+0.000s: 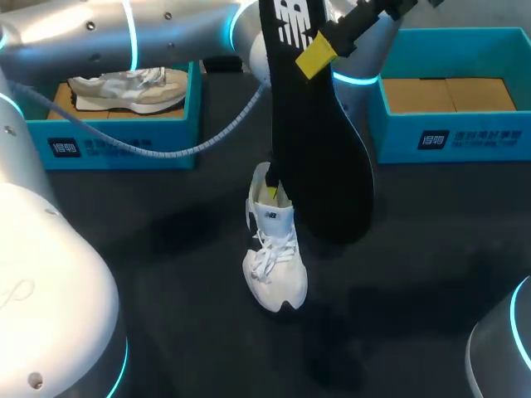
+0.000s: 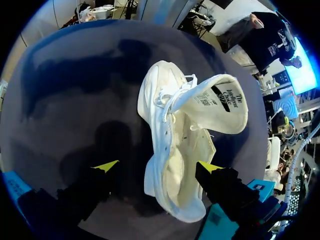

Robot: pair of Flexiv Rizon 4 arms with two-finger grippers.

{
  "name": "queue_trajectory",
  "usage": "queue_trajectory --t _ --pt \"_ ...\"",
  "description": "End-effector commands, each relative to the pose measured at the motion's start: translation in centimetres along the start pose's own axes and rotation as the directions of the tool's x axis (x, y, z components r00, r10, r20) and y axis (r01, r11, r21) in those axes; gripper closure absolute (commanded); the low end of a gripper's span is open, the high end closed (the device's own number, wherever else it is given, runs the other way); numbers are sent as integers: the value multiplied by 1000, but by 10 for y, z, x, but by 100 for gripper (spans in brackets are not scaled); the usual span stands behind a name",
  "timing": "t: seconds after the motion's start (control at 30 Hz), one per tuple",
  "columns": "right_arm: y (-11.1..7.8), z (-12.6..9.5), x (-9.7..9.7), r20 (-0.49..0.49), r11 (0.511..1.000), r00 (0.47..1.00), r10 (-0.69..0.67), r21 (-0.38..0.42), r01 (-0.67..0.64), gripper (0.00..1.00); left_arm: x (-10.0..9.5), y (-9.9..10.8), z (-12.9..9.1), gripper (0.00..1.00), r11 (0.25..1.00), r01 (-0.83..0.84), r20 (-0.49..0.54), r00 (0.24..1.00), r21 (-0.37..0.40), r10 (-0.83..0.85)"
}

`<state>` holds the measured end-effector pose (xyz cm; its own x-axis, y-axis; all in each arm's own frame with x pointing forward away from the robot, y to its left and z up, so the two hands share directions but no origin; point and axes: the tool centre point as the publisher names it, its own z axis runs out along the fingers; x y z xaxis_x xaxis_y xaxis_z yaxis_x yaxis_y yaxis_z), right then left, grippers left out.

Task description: Take the shoe out of the shoebox, open the shoe tongue, remove and reinsert the insole, then place the shoe into the shoebox

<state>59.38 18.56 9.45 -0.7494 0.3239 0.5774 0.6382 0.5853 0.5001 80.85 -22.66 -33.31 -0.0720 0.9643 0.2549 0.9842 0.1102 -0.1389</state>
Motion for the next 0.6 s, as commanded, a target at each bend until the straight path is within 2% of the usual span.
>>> queue_trajectory --t 0.03,0.37,0.6 --pt "2 1 0 1 1000 1000 2 3 -2 100 17 -7 -19 0 999 5 114 994 -42 -1" --pt "2 1 0 1 1000 1000 2 3 -2 100 35 -11 -59 0 994 -38 365 928 -102 73" --pt "2 1 0 1 1000 1000 2 3 -2 100 35 -11 -59 0 994 -38 365 928 -102 73"
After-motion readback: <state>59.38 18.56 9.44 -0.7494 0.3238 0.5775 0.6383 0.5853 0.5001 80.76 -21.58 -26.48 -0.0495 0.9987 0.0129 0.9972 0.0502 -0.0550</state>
